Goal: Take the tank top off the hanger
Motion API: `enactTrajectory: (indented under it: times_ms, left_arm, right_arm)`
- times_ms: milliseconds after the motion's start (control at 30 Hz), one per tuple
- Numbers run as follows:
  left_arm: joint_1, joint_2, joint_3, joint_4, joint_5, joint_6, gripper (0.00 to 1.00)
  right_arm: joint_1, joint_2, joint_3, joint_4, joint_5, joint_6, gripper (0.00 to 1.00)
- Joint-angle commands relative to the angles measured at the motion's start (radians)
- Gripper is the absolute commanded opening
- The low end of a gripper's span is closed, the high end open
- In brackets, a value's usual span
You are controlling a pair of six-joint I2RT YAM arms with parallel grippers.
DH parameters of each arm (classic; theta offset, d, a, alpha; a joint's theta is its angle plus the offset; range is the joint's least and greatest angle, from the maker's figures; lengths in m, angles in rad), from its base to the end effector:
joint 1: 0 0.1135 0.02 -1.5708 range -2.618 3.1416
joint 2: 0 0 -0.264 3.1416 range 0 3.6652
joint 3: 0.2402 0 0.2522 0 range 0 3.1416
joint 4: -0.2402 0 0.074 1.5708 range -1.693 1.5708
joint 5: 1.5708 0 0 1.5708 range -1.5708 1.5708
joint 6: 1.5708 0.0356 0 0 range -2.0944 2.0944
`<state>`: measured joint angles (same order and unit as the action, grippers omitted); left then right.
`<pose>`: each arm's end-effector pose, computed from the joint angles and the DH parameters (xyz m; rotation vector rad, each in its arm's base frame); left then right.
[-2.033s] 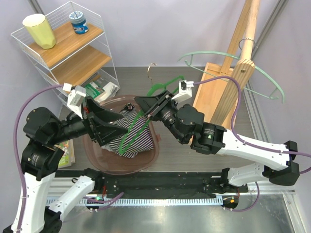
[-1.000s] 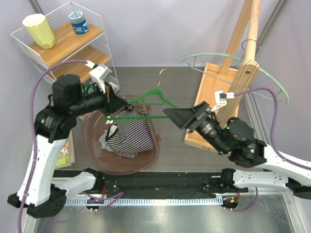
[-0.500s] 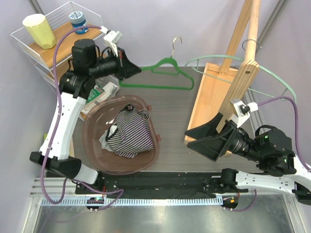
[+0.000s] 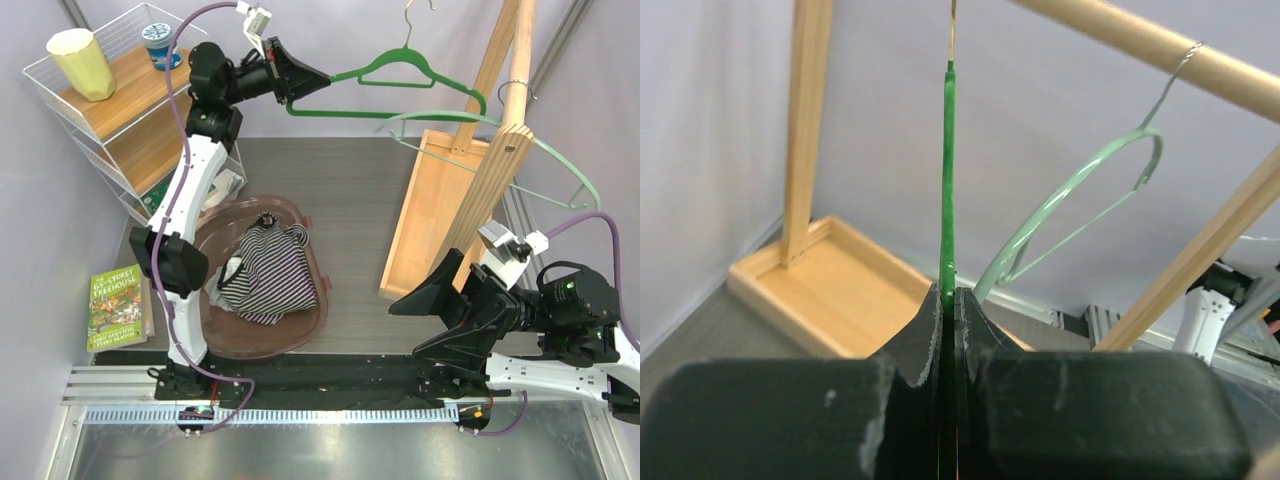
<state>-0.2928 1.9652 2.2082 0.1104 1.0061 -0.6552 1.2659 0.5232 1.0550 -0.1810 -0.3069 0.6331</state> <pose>0.4050 -0.1535 0.5066 0.7182 1.3560 -1.3784 0.0118 0.0732 0.4584 -0.7467 1.2623 1.7949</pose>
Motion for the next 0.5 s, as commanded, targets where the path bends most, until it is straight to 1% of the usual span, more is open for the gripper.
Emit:
enactTrajectory:
  times_ms: [0, 33, 133, 333, 367, 433, 467]
  left_arm:
    - [-0.032, 0.070, 0.169, 0.376, 0.106, -0.190, 0.00]
    - [-0.058, 0.093, 0.232, 0.371, 0.111, -0.182, 0.00]
    - [-0.095, 0.162, 0.339, 0.299, 0.114, -0.143, 0.00]
    - [-0.169, 0.185, 0.355, 0.299, 0.075, -0.086, 0.00]
    - [-0.180, 0.185, 0.357, 0.284, 0.072, -0.069, 0.00]
    - [-0.216, 0.176, 0.363, 0.232, 0.057, 0.017, 0.00]
    - [-0.229, 0.175, 0.361, 0.180, 0.052, 0.044, 0.00]
  right_arm:
    - [-0.002, 0.000, 0.004, 0.005, -0.034, -0.032, 0.85]
    - [-0.002, -0.002, 0.002, 0.005, -0.026, -0.032, 0.85]
    - [-0.002, -0.002, -0.004, 0.008, -0.026, -0.033, 0.85]
    - [-0.002, 0.006, -0.016, 0.028, -0.024, -0.021, 0.85]
    - [-0.002, 0.006, -0.020, 0.031, -0.026, -0.019, 0.85]
    - [-0.002, 0.008, -0.023, 0.038, -0.026, -0.016, 0.85]
    - [-0.002, 0.008, -0.023, 0.041, -0.024, -0.015, 0.85]
